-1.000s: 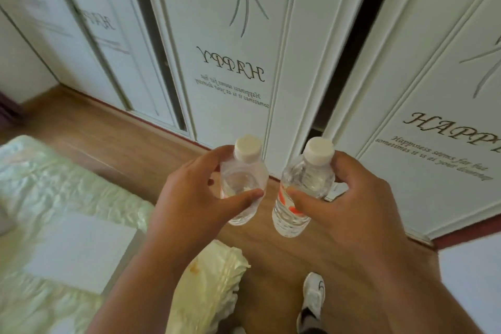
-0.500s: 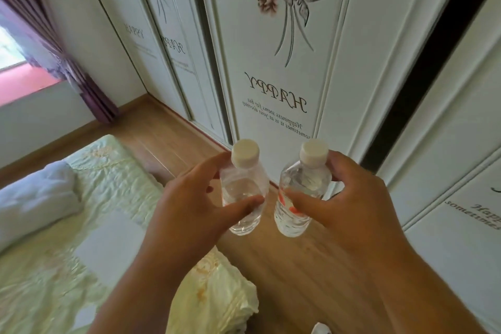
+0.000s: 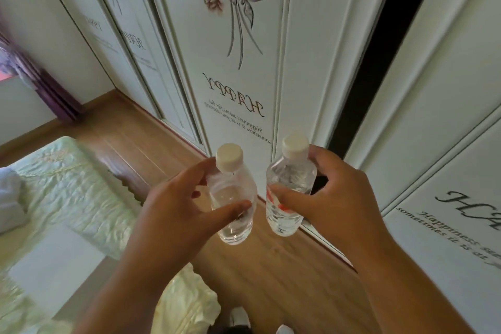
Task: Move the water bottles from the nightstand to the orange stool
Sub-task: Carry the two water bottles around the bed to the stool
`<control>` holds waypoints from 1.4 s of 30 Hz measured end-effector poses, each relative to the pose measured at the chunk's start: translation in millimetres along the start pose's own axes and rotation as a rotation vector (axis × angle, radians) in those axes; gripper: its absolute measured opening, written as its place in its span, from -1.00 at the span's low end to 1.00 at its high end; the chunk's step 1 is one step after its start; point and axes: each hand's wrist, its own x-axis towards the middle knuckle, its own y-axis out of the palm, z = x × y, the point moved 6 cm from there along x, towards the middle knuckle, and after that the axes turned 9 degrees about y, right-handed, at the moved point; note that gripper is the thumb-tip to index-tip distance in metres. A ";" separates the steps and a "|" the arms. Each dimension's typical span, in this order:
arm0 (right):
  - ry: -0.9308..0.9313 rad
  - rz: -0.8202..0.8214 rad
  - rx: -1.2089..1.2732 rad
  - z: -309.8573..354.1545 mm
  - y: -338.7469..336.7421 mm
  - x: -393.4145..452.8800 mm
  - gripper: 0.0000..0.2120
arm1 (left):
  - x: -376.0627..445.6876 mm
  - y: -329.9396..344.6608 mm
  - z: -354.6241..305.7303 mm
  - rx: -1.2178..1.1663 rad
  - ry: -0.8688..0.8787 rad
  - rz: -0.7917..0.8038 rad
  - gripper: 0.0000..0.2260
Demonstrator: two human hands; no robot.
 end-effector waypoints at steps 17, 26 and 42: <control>0.095 -0.035 -0.144 11.2 41.8 129.1 -0.33 | 142.6 9.0 82.8 -0.128 0.029 0.041 -0.44; -0.075 0.090 -0.114 112.4 153.1 217.7 -0.41 | 190.2 -66.5 190.6 -0.047 -0.085 -0.116 -0.35; -0.413 0.465 -0.069 222.0 325.5 311.3 -0.37 | 187.2 -167.5 300.9 0.042 -0.394 -0.419 -0.34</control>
